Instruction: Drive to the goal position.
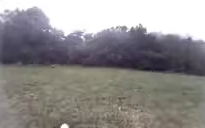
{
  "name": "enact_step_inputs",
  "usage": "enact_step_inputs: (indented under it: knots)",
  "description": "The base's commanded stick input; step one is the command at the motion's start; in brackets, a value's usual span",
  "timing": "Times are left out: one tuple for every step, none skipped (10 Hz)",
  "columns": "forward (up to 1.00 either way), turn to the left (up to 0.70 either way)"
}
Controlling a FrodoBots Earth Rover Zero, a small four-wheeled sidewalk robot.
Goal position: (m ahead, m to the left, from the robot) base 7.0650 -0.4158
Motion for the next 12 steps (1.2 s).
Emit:
enact_step_inputs:
  knots:
    - [1.00,-0.39]
    - [1.00,-0.17]
    - [1.00,-0.02]
    - [1.00,0.00]
    - [1.00,0.00]
    - [1.00,0.00]
    - [1.00,0.00]
    - [1.00,-0.09]
    - [1.00,-0.25]
    - [1.00,-0.40]
    - [1.00,-0.40]
    - [1.00,-0.40]
